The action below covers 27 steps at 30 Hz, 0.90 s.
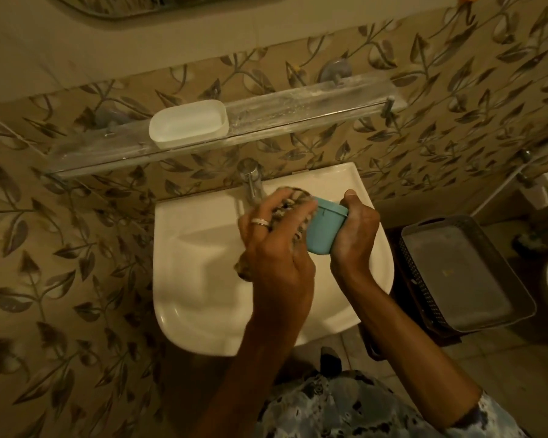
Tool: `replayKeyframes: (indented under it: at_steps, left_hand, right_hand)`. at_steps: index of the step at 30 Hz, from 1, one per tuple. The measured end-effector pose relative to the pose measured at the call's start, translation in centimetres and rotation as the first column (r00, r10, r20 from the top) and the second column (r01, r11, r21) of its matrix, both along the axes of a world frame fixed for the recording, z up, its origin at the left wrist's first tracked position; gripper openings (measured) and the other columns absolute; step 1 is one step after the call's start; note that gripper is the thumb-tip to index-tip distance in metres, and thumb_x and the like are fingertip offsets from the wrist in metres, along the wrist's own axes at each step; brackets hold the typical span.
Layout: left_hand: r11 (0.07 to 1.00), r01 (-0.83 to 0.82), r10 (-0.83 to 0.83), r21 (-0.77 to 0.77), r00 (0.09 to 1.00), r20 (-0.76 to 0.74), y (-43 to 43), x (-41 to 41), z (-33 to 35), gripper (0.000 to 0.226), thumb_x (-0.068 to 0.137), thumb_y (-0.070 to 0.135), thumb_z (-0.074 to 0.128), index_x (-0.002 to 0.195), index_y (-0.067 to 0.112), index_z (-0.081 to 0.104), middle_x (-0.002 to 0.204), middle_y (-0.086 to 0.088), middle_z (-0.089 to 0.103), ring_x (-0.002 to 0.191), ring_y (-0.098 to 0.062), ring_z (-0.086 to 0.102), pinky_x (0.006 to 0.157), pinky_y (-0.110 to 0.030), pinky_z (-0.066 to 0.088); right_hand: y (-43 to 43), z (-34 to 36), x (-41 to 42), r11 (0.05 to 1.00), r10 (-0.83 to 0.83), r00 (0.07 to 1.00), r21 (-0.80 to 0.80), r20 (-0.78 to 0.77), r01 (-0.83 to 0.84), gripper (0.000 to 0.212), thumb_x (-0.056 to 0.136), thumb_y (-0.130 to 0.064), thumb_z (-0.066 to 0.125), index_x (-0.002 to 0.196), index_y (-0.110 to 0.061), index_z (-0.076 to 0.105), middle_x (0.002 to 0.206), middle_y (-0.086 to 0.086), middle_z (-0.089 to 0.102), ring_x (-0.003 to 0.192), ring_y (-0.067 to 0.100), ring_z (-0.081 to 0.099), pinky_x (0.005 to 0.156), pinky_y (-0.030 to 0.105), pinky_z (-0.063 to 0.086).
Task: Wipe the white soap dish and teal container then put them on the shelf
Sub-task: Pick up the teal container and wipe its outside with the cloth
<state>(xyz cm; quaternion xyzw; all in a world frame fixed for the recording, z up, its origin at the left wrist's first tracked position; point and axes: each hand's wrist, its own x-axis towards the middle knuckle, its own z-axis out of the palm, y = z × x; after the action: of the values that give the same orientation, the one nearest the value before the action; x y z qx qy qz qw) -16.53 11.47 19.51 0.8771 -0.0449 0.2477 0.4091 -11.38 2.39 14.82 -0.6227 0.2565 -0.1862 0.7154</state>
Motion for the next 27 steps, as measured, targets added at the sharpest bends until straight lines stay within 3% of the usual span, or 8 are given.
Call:
replayKeyframes:
  at_steps: [4,9,14,16,18,19,21,27]
  left_hand:
    - [0.98,0.153,-0.155,0.131,0.988,0.006,-1.8,-1.6,-0.1,0.034,0.087,0.022,0.045,0.113,0.016,0.067,0.126,-0.01,0.057,0.116,-0.029,0.048,0.09,-0.035,0.05]
    - [0.995,0.08,-0.077,0.054,0.996,-0.045,0.7,1.1,0.3,0.035,0.086,0.019,0.045,0.112,0.012,0.066,0.124,-0.011,0.055,0.115,-0.018,0.042,0.09,-0.021,0.042]
    - [0.994,-0.044,0.03,-0.103,0.99,-0.139,0.7,1.7,-0.3,0.022,0.093,0.016,0.053,0.111,0.016,0.066,0.124,-0.005,0.054,0.113,-0.019,0.049,0.09,-0.017,0.045]
    - [0.999,0.032,-0.036,-0.032,0.992,-0.122,-0.5,0.3,-0.5,0.027,0.094,0.025,0.047,0.113,0.02,0.065,0.128,-0.004,0.052,0.118,-0.019,0.044,0.093,-0.023,0.045]
    - [0.986,0.151,-0.147,0.071,0.987,-0.066,-1.1,-1.0,-0.9,0.034,0.09,0.026,0.042,0.113,0.02,0.067,0.129,-0.007,0.053,0.121,-0.019,0.041,0.102,-0.022,0.035]
    - [0.978,0.179,-0.175,0.108,0.984,-0.042,-1.1,-1.1,-1.1,0.036,0.088,0.024,0.041,0.112,0.018,0.067,0.128,-0.009,0.054,0.121,-0.02,0.04,0.104,-0.02,0.031]
    - [0.982,0.146,-0.147,0.116,0.989,-0.002,-0.4,-0.4,-1.5,0.034,0.088,0.021,0.043,0.112,0.016,0.067,0.126,-0.011,0.056,0.118,-0.022,0.04,0.099,-0.023,0.037]
    - [0.989,-0.018,-0.002,-0.148,0.991,-0.134,1.8,2.3,-1.9,0.028,0.093,0.024,0.042,0.113,0.025,0.062,0.12,0.001,0.055,0.106,-0.003,0.048,0.084,0.003,0.034]
  right_hand:
    - [-0.3,-0.5,-0.5,0.999,0.019,1.0,-0.045,0.018,-0.018,0.048,0.102,-0.025,0.041,0.056,-0.013,0.049,0.045,-0.007,0.055,0.045,0.002,0.055,0.045,0.018,0.045]
    - [0.1,-0.9,-0.3,0.999,0.008,1.0,0.049,-0.025,-0.006,0.045,0.098,-0.027,0.047,0.054,-0.02,0.051,0.047,-0.009,0.056,0.051,0.009,0.058,0.049,0.023,0.045]
    - [0.4,-1.1,-0.1,1.0,-0.001,0.999,-0.025,-0.047,-0.001,0.045,0.099,-0.026,0.047,0.055,-0.016,0.047,0.053,-0.002,0.053,0.058,0.017,0.056,0.055,0.03,0.043]
    - [0.4,-1.4,-0.4,0.998,0.028,0.999,-0.059,-0.041,-0.03,0.045,0.1,-0.022,0.046,0.056,-0.017,0.048,0.053,-0.004,0.054,0.055,0.011,0.057,0.052,0.029,0.044]
    - [0.4,-1.7,-0.9,0.992,0.097,0.995,-0.084,-0.033,-0.099,0.038,0.101,-0.02,0.046,0.064,-0.015,0.053,0.059,-0.003,0.061,0.058,0.006,0.061,0.056,0.032,0.05]
    - [0.4,-1.7,-1.0,0.991,0.111,0.993,-0.072,-0.037,-0.113,0.037,0.101,-0.022,0.046,0.068,-0.008,0.056,0.064,0.0,0.065,0.062,0.012,0.064,0.06,0.034,0.053]
    - [0.5,-1.7,-0.7,0.996,0.08,0.996,-0.048,-0.037,-0.081,0.044,0.1,-0.028,0.045,0.064,-0.007,0.058,0.061,0.007,0.063,0.059,0.022,0.063,0.057,0.035,0.051]
    - [-0.2,-2.2,-0.4,0.974,0.034,0.996,0.225,-0.079,-0.016,0.039,0.088,-0.038,0.05,0.054,-0.019,0.054,0.061,0.005,0.058,0.062,0.024,0.06,0.06,0.034,0.046]
